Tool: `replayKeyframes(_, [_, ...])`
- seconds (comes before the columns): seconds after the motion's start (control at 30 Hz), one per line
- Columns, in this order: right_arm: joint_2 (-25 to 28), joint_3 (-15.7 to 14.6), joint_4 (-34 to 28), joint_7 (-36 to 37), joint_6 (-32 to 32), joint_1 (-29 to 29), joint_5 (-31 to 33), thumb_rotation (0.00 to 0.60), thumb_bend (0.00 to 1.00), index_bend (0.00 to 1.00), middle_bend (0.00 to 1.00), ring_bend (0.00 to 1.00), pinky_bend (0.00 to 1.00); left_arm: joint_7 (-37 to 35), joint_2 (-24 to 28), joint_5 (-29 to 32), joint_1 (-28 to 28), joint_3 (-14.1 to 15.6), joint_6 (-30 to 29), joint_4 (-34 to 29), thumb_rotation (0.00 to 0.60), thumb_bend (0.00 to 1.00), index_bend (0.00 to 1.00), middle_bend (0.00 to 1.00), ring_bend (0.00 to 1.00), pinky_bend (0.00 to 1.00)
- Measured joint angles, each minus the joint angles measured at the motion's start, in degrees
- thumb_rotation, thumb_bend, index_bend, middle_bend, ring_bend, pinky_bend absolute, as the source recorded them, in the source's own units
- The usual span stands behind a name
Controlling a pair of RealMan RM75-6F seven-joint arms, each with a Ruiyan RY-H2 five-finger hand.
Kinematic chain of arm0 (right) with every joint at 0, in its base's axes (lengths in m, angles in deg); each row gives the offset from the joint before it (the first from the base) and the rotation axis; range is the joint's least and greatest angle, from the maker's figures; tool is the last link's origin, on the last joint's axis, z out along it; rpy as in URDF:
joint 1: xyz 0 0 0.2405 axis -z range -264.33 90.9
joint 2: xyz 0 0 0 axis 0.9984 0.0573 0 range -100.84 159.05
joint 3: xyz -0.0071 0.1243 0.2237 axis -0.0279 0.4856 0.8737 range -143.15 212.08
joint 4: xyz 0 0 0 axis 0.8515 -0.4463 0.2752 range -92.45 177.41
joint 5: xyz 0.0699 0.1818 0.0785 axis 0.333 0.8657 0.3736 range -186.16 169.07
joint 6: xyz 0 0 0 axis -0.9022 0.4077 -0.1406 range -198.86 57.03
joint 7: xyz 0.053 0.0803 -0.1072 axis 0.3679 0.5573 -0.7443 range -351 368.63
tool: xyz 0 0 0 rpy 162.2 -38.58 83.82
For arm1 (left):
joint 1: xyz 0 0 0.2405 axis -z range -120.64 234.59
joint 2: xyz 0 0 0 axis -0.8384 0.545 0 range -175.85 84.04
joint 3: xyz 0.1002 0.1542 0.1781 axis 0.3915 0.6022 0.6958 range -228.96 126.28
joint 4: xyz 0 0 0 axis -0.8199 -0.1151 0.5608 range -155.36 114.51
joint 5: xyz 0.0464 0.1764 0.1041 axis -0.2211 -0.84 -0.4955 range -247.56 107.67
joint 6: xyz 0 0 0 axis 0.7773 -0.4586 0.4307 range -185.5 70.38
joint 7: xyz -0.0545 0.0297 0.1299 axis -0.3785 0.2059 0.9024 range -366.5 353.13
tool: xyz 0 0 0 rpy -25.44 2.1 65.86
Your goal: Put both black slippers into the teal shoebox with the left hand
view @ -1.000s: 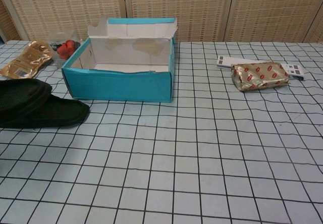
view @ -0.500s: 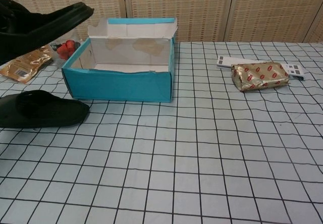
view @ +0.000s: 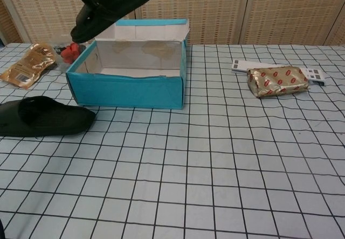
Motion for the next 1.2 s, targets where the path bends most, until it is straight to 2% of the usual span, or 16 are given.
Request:
replayKeyframes(0.17, [-0.1, 0.4, 0.0, -0.5, 0.3, 0.0, 1.2, 0.600, 0.07, 0.00, 0.00, 0.00, 0.00, -2.6, -5.5, 0.3, 2.9, -0.9, 1.5, 8.0, 0.600, 0.54, 0.59, 0.65, 0.58, 0.55])
replayKeyframes(0.37, [-0.3, 0.6, 0.0, -1.3, 0.8, 0.0, 2.1, 0.600, 0.07, 0.00, 0.00, 0.00, 0.00, -5.8, -12.9, -2.8, 5.7, -0.2, 4.3, 18.6, 0.600, 0.54, 0.59, 0.65, 0.58, 0.53])
replayKeyframes(0.67, [-0.2, 0.6, -0.2, -1.6, 1.6, -0.1, 2.7, 0.600, 0.07, 0.00, 0.00, 0.00, 0.00, -15.6, -20.8, -13.5, 7.2, 0.5, 8.0, 30.4, 0.600, 0.54, 0.60, 0.64, 0.56, 0.49])
replayKeyframes(0.9, [0.0, 0.1, -0.6, -1.7, 2.3, -0.2, 2.3, 0.600, 0.07, 0.00, 0.00, 0.00, 0.00, -20.7, -26.5, -23.8, 8.3, 3.3, 7.9, 41.5, 0.600, 0.53, 0.60, 0.64, 0.56, 0.48])
replayKeyframes(1.2, [0.4, -0.6, -1.0, -1.4, 3.6, -0.7, 1.7, 0.600, 0.07, 0.00, 0.00, 0.00, 0.00, -25.1, -34.0, -30.3, 9.6, 8.3, 8.6, 58.6, 0.600, 0.53, 0.60, 0.64, 0.56, 0.48])
